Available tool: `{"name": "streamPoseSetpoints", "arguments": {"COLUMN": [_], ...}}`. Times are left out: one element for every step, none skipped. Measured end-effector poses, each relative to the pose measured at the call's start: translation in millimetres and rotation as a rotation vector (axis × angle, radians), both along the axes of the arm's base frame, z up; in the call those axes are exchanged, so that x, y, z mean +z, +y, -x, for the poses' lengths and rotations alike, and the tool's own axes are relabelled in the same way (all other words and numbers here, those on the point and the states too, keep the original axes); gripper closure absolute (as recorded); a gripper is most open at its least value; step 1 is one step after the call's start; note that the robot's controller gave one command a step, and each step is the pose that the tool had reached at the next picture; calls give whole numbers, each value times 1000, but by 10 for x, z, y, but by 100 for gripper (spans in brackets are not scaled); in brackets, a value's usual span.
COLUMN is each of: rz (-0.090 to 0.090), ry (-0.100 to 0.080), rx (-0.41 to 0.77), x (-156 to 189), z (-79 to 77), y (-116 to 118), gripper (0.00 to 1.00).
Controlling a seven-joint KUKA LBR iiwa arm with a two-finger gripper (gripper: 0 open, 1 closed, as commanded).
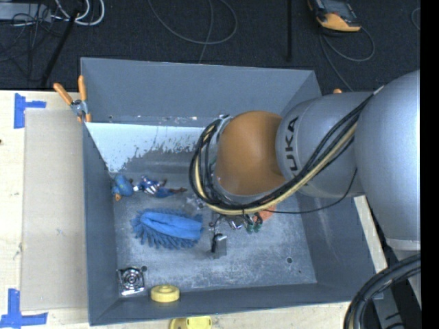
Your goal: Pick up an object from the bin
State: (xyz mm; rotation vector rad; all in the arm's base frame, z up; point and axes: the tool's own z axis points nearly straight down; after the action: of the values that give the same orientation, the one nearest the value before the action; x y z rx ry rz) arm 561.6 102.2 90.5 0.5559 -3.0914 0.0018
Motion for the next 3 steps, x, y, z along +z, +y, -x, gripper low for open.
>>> {"name": "streamPoseSetpoints", "arguments": {"rz": [-2, -3, -3], "ry": [6, -1, -1], "rx": [47, 89, 88], "x": [-25, -206, -206], "z": [-36, -432, -433], "y": [248, 491, 489], "gripper": [0, 100, 100]}}
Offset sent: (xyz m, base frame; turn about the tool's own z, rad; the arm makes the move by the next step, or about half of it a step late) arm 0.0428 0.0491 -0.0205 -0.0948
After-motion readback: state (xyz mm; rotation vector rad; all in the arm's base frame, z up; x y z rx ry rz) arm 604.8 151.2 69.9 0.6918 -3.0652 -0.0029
